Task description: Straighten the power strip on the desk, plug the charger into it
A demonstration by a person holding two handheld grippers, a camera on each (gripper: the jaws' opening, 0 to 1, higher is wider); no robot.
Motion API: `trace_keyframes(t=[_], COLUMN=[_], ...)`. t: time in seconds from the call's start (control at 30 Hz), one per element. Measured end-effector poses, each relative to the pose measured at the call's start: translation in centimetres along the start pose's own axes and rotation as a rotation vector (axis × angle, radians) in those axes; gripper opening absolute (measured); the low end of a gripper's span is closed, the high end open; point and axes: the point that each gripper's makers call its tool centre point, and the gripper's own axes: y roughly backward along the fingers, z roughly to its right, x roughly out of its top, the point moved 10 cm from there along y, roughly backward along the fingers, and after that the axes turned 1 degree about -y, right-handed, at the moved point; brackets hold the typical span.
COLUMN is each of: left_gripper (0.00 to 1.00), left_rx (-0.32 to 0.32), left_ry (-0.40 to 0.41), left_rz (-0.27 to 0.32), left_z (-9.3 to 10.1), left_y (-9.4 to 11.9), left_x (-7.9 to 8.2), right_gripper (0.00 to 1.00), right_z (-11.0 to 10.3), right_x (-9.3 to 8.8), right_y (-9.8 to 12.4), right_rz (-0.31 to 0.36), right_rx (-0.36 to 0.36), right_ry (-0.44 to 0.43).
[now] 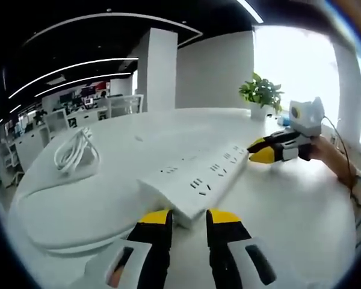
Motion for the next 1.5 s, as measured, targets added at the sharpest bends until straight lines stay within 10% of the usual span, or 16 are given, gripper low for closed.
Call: trace_keyframes(t=[1.5], left_gripper=[0.23], left_rx=[-0.056], left_ry=[0.014], left_rz=[-0.016], left_z=[0.7], left_y=[1.1], left_x=[-0.5], right_gripper=[0.17], right_z=[-1.4], right_x=[-0.9], right_y=[2.1], right_rz=[0.004], right_rx=[-0.011], right_ry=[0.008])
